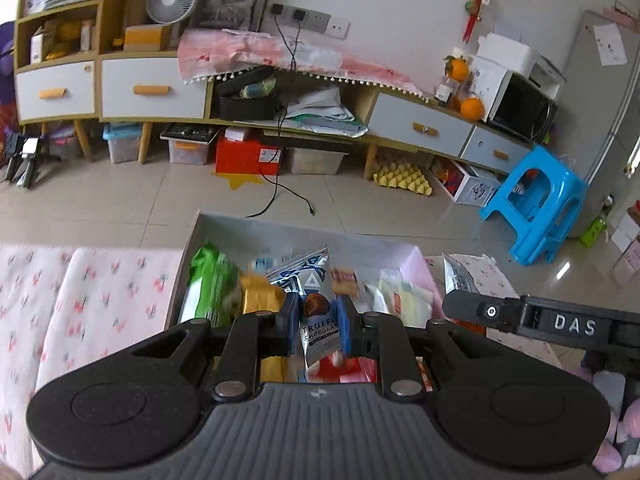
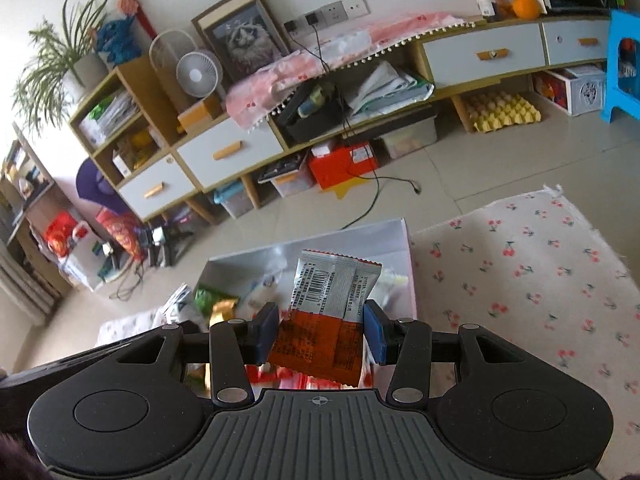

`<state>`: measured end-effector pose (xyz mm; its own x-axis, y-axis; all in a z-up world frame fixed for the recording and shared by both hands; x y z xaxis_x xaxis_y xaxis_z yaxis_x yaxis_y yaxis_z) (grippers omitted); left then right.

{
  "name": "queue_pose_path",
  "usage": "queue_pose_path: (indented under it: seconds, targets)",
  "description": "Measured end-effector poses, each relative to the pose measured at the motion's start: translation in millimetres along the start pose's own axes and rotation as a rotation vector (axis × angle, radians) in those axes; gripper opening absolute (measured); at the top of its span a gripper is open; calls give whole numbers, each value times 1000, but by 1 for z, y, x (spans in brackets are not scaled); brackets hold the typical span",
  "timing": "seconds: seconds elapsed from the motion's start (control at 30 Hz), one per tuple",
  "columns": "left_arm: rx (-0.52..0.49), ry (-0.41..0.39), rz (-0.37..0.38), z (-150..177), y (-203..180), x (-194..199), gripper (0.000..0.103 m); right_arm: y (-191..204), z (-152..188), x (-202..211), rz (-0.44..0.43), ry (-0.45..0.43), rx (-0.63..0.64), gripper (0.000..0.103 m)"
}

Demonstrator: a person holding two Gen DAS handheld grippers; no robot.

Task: Organize snacks
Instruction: 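Place the truffle candy in the box with left tool while right places orange-white pack, then open both tools and withdraw them from the box toward the last snacks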

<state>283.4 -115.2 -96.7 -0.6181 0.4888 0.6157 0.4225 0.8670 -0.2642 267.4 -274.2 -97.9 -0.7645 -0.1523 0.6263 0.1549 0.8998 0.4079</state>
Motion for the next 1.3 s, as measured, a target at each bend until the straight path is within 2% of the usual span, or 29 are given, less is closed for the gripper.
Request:
queue_pose_path:
  seconds: [0.3,0.6,0.7,0.83,0.97,1.17,1.3]
  targets:
    - [-44,33,-32,-7,10,-33,18,5,-7,-38,-69,-6,-12,45]
    - [-58,48,-53,-8,13,-48,19,2,-8,-54,-66,-16,-25,45]
    - [-63,53,-65,-7,14,-51,22,2,-8,-55,-61,-22,-32,48]
    - [-67,41,-82,-8,15,-49,33,1,-10,-54,-60,-25,-31,53]
    - [-75,37,-92,-10,14,-44,41,2,-12,-49,-56,-32,-31,61]
    - [-85,22,-93,-14,9,-28,50,8,-15,-35,-36,-36,-8,61]
    - [-95,17,-96,-12,6,-14,53,16,-17,-19,-30,-47,9,63]
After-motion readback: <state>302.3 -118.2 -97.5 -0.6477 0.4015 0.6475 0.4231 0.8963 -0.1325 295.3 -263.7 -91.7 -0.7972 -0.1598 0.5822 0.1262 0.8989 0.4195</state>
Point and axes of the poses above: each gripper's, at about its wrist camera, not at the fingertips, and x roughly against the way its jaws point, y to its left, z to its underside, the point moved 10 cm from there along -x, roughly the way its jaws point, and after that the axes turned 4 degrees about z, right-handed, at the moved point
